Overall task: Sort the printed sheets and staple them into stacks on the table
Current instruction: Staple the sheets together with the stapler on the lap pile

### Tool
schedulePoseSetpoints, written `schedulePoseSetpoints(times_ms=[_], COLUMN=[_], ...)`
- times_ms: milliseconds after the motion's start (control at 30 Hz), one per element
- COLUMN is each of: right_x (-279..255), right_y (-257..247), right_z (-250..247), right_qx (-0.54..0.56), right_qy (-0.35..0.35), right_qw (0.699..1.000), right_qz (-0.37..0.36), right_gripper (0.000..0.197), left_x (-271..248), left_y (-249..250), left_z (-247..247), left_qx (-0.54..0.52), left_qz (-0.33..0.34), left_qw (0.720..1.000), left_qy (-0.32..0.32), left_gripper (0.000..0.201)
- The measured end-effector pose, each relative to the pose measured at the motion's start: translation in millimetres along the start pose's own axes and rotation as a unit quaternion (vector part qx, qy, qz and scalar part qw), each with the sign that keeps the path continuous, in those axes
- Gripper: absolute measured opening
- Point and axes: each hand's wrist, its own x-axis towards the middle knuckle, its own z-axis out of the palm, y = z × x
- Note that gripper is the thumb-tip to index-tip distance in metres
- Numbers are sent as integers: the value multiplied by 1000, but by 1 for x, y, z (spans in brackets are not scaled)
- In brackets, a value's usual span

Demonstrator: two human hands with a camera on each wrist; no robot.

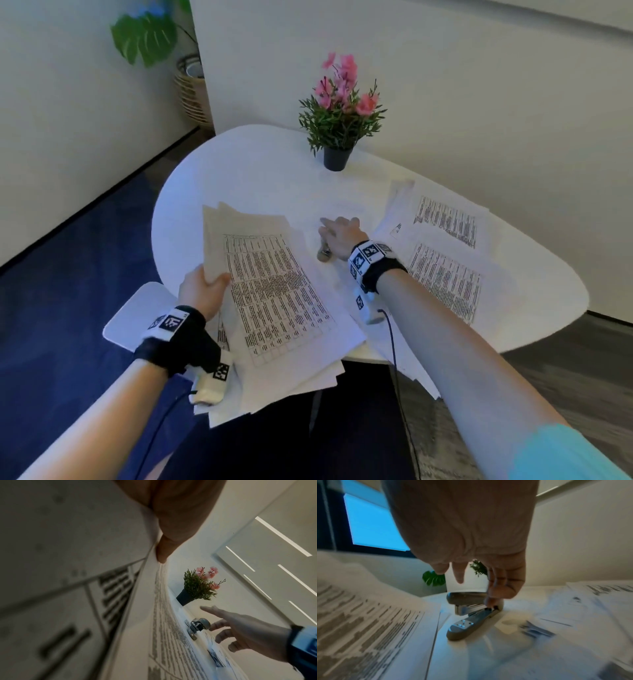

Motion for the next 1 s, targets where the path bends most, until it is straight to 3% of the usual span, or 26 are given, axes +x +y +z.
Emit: schedulePoseSetpoints(times_ms=[100, 200, 267, 333, 367, 500, 600, 633, 733, 800, 900, 1000], right_x=[19, 34, 37, 29, 25, 5, -12, -17, -28, -34, -34, -31], right_y=[-10, -1, 3, -3, -4, -3, 0, 0, -4, -10, -22, -34], right_z=[6, 13, 14, 8, 4, -7, -6, -2, 20, 36, 50, 58], right_qx=[-37, 19, 144, 329, 368, 358, 286, 256, 138, 27, -23, -45], right_qy=[-47, 9, 37, 40, 51, 114, 91, 81, 38, 10, -7, -22], right_qw=[998, 997, 983, 937, 922, 924, 951, 960, 989, 999, 997, 993], right_qz=[35, 79, 105, 114, 108, 73, 75, 75, 48, 37, 69, 106], right_gripper=[43, 33, 10, 16, 20, 43, 16, 18, 41, 35, 37, 47], left_x=[1, 4, 5, 8, 10, 11, 4, 1, -5, -1, 13, 27], left_y=[3, 9, 12, 12, 10, 4, -1, -2, -4, -7, -5, 1], left_z=[4, 11, 13, 15, 15, 16, 17, 18, 20, 19, 24, 36], left_qx=[-2, -1, -10, -17, -16, 11, 101, 134, 267, 381, 485, 478], left_qz=[5, 23, 26, 21, 18, -2, 6, 14, 74, 148, 243, 252], left_qw=[1000, 1000, 999, 999, 999, 996, 986, 980, 950, 906, 823, 807], left_qy=[-4, -6, -17, -38, -49, -93, -136, -149, -143, -110, -169, -240], left_gripper=[31, 37, 44, 51, 53, 70, 96, 102, 116, 120, 95, 82])
